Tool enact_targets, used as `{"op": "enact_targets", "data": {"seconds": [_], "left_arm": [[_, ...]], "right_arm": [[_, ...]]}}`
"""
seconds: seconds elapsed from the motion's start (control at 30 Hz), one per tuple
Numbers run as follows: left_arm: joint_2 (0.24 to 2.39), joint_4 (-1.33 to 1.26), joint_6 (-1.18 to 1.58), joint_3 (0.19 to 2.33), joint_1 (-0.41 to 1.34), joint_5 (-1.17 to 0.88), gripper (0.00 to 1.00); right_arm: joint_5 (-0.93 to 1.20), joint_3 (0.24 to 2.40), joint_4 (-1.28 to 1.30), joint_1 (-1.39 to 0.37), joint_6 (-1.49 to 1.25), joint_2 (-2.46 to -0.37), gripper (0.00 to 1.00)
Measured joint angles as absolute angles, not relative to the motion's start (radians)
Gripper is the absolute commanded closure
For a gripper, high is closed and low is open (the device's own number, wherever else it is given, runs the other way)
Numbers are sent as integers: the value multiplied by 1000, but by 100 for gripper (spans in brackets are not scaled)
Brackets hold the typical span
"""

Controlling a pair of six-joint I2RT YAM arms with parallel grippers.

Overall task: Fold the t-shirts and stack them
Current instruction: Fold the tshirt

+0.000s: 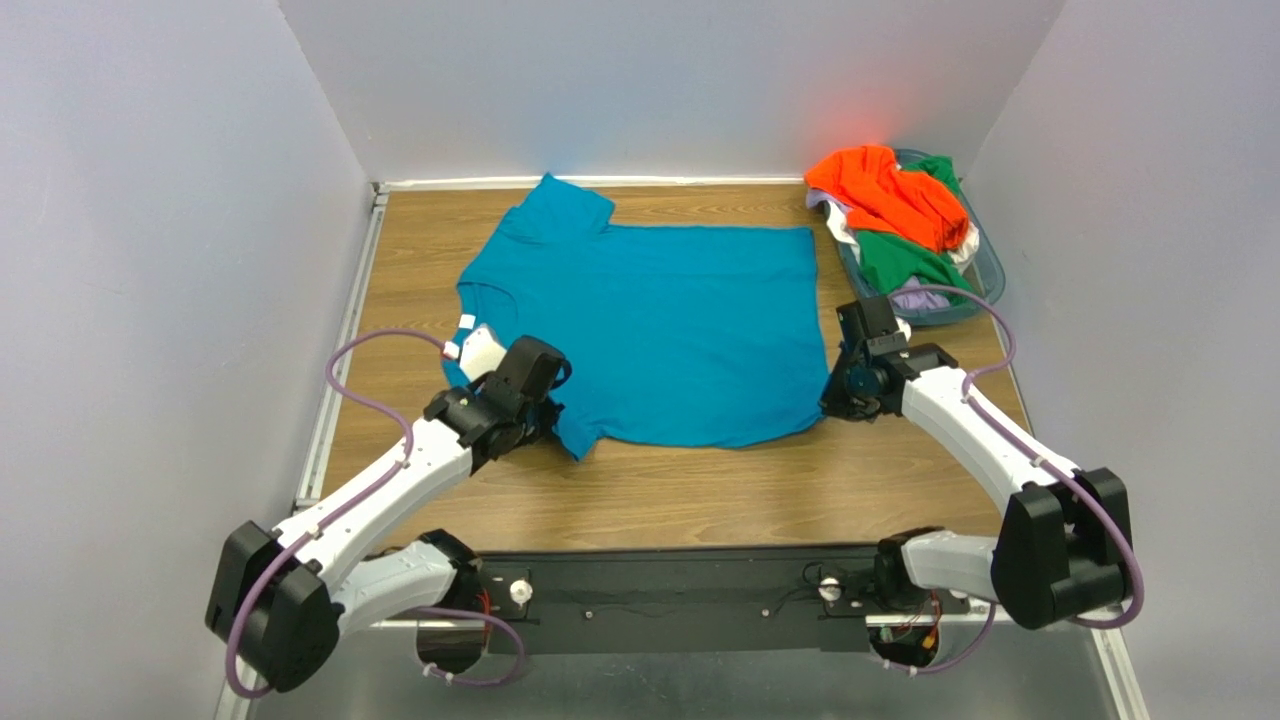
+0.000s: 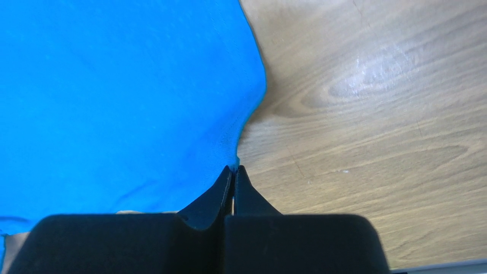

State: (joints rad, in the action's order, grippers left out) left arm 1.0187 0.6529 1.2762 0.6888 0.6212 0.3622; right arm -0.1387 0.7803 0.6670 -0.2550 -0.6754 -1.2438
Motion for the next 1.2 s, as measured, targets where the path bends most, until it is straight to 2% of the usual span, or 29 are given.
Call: {"op": "enact_targets", "data": {"seconds": [0.33,1.2], "left_arm": [[1161,566,1093,830,522,386,100],[1437,439,858,1087,465,469,100]], "right_arm": [[-157,906,670,-255,-646,-1341,96],[-260,1156,673,-255,-602,-1548,96]]}}
